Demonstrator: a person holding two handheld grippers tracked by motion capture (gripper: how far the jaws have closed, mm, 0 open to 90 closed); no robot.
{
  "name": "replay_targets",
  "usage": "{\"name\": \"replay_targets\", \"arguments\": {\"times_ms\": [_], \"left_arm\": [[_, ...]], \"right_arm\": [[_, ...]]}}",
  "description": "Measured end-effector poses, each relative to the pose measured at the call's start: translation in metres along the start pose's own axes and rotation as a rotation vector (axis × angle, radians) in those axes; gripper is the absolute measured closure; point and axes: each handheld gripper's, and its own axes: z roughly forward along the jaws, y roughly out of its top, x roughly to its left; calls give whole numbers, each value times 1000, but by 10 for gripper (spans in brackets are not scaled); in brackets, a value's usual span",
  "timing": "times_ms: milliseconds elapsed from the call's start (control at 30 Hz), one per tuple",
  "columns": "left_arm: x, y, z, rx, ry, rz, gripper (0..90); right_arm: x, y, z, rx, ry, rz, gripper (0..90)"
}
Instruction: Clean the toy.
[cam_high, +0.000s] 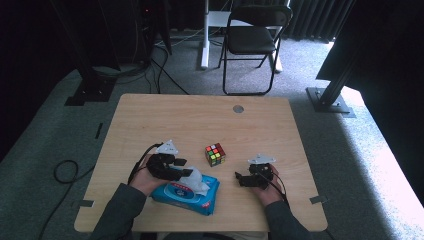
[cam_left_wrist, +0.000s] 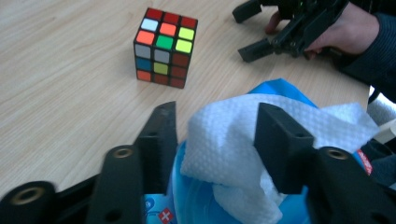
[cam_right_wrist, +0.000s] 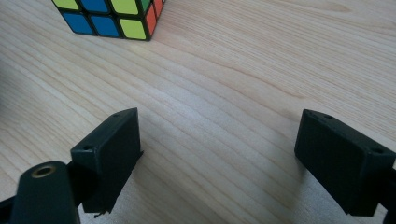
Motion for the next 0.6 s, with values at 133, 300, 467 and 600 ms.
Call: {"name": "replay_targets", "arguments": {"times_ms": [133, 300, 467, 600], "left_arm": [[0, 0, 0, 14, -20, 3, 596], [0, 0, 0, 9, -24, 0, 641], [4, 0, -1, -6, -48, -40, 562], [8, 1, -5, -37, -69, -83, 510]], "right_arm": [[0, 0, 0, 0, 0, 0, 141], [0, 0, 0, 0, 0, 0, 141], [0, 0, 0, 0, 0, -1, 141], [0, 0, 0, 0, 0, 0, 141]]}}
